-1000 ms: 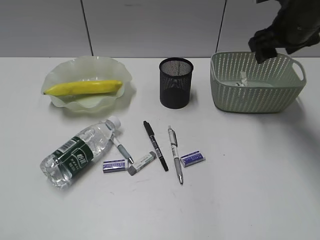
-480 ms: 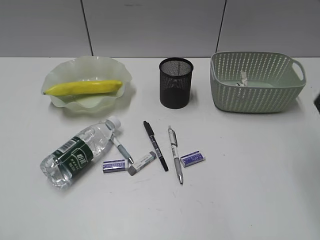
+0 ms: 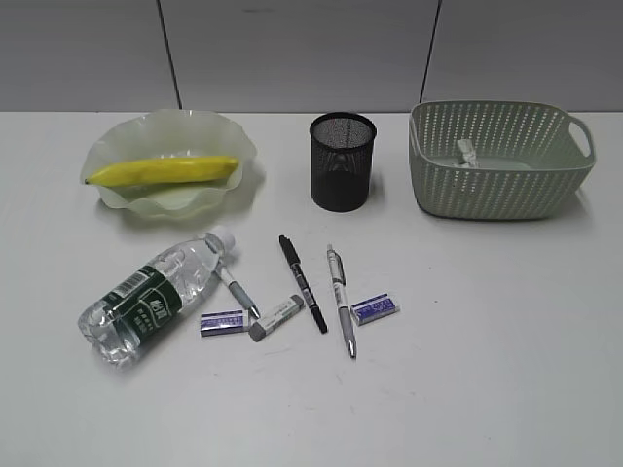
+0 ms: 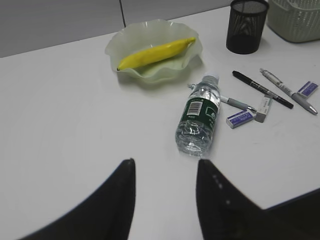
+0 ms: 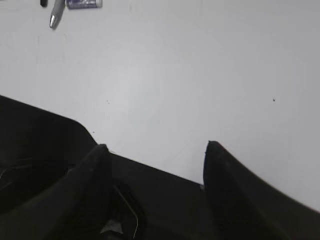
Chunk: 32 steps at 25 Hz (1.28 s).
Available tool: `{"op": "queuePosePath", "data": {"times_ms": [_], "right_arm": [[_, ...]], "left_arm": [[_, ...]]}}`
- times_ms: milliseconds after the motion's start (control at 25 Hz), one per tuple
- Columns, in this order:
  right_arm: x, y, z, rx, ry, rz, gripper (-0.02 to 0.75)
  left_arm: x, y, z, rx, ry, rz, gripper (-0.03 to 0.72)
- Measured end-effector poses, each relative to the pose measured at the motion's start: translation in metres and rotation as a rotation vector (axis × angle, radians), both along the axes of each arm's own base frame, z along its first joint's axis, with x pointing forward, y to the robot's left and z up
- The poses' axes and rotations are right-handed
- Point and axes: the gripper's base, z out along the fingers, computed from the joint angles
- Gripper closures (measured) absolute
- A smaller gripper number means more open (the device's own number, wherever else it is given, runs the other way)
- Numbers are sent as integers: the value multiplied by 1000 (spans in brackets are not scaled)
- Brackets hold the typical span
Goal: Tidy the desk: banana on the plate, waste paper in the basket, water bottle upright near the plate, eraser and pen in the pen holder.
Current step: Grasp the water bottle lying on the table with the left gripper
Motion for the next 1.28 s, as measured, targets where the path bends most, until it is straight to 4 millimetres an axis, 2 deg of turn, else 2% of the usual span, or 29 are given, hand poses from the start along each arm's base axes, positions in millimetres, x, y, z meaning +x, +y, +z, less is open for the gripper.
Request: {"op": "queuePosePath", "data": {"times_ms": [200, 320, 440, 560, 720, 840, 960, 1160, 1280], "right_arm": [[-48, -13, -2, 63, -254, 5, 270], [-68, -18, -2, 93, -372, 6, 270], [-71, -20, -3, 92, -394, 3, 270], [-68, -20, -5, 87, -404, -2, 270], [-65, -19, -7, 92, -421, -4, 270], [-65, -19, -6, 93, -424, -5, 270], [-65, -19, -6, 93, -425, -5, 270], [-65, -19, -6, 93, -426, -5, 271], [-65, -19, -6, 93, -426, -5, 271]], "left_arm": [[0, 0, 0, 0, -1, 0, 386], [3, -1, 3, 5, -5, -3, 386], [11, -7, 14, -13, -45, -42, 387], [32, -18, 25, -40, -64, -80, 387], [80, -36, 33, -60, -47, -103, 387], [124, -52, 25, -31, 37, -128, 387], [175, -71, 1, 35, 227, -157, 365], [240, -107, -34, 109, 456, -222, 218], [273, -134, -56, 147, 566, -275, 177]]}}
